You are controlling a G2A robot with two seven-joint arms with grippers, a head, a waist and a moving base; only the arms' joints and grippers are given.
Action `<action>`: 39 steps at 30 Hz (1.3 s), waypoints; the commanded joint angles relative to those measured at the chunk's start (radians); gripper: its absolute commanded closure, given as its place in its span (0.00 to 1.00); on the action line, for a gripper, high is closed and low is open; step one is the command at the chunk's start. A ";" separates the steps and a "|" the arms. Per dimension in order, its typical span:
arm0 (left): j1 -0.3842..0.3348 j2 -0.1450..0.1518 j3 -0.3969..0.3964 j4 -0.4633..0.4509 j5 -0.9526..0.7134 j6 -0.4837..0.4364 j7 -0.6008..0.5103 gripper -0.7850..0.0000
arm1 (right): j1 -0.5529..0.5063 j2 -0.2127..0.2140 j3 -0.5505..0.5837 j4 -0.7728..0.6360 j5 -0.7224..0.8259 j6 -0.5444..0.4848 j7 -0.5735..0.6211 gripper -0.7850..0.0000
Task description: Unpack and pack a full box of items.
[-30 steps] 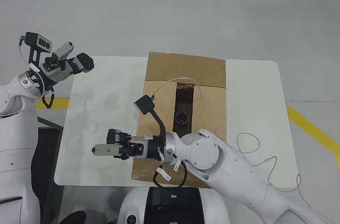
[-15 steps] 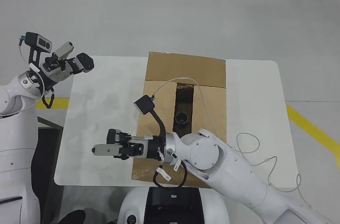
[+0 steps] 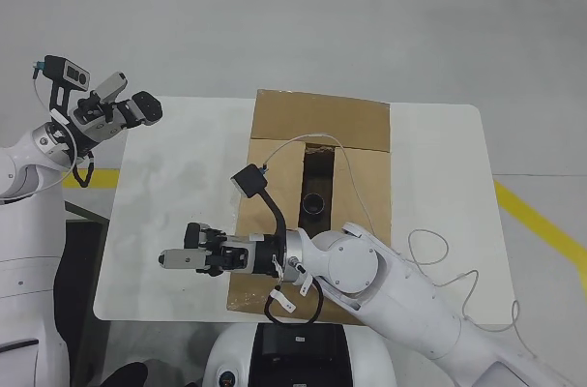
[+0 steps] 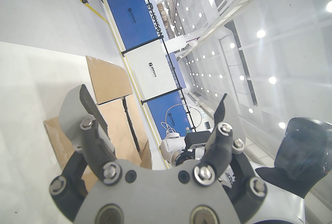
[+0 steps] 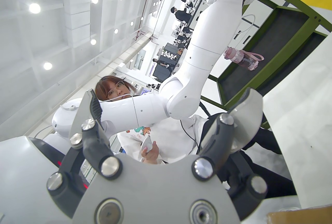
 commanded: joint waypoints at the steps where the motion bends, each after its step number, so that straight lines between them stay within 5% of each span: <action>1: 0.000 0.000 0.000 0.000 0.000 0.000 0.000 0.00 | 0.000 0.000 0.000 0.000 0.000 0.000 0.000 0.00; 13: 0.000 0.000 0.000 0.000 0.000 0.000 0.000 0.00 | 0.000 0.000 0.000 0.000 0.000 0.000 0.000 0.00; 14: 0.000 0.000 0.000 0.000 0.000 0.000 0.000 1.00 | 0.000 0.000 0.000 0.000 0.000 0.000 0.000 0.72; 15: 0.000 0.000 0.000 0.000 0.000 0.000 0.000 1.00 | 0.000 0.000 0.000 0.000 0.000 0.000 0.000 1.00; 17: 0.000 0.000 0.000 0.000 0.000 0.000 0.000 1.00 | 0.000 0.000 0.000 0.000 0.000 0.000 0.000 0.94; 18: 0.000 0.000 0.000 0.000 0.000 0.000 0.000 0.50 | 0.000 0.000 0.000 0.000 0.000 0.000 0.000 0.55; 19: 0.000 0.000 0.000 0.000 0.000 0.000 0.000 0.06 | 0.000 0.000 0.000 0.000 0.000 0.000 0.000 0.00; 27: 0.022 0.002 0.000 -0.033 0.010 0.012 0.033 0.00 | -0.020 0.007 0.026 -0.017 -0.030 0.041 0.001 0.00; 39: 0.079 0.021 -0.047 -0.071 -0.014 0.000 -0.022 0.00 | -0.154 0.080 0.270 -0.173 -0.174 0.314 0.154 0.00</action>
